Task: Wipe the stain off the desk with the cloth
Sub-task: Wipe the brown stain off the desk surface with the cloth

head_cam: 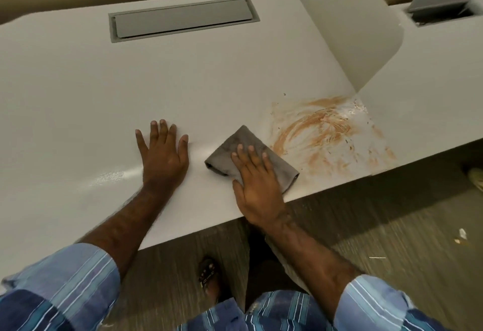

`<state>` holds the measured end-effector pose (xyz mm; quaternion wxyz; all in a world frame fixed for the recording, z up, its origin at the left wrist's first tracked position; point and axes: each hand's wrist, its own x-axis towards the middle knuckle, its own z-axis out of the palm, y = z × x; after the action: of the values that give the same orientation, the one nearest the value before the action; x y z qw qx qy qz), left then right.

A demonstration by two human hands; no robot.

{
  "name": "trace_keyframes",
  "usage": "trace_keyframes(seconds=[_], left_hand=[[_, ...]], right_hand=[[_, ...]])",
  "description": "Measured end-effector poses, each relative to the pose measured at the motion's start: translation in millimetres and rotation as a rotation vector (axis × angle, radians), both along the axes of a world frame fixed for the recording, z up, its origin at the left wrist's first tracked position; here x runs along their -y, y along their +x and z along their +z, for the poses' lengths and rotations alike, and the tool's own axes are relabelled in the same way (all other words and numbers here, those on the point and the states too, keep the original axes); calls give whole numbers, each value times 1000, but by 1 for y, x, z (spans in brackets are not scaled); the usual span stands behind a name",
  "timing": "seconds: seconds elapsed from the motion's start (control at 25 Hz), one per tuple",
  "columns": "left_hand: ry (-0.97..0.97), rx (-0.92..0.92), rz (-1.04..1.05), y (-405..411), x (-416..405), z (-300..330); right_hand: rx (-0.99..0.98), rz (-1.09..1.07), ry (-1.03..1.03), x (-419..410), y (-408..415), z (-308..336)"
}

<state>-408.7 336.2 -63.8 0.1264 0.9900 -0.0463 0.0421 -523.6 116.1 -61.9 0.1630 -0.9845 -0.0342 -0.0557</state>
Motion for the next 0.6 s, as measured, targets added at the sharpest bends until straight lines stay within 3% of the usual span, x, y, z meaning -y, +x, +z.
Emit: trace_keyframes(seconds=[0.24, 0.6], left_hand=[[-28, 20, -7, -1, -3, -2], [-18, 74, 4, -1, 0, -7]], right_hand=[[-14, -76, -85, 16, -55, -9], [-21, -178, -102, 46, 67, -5]])
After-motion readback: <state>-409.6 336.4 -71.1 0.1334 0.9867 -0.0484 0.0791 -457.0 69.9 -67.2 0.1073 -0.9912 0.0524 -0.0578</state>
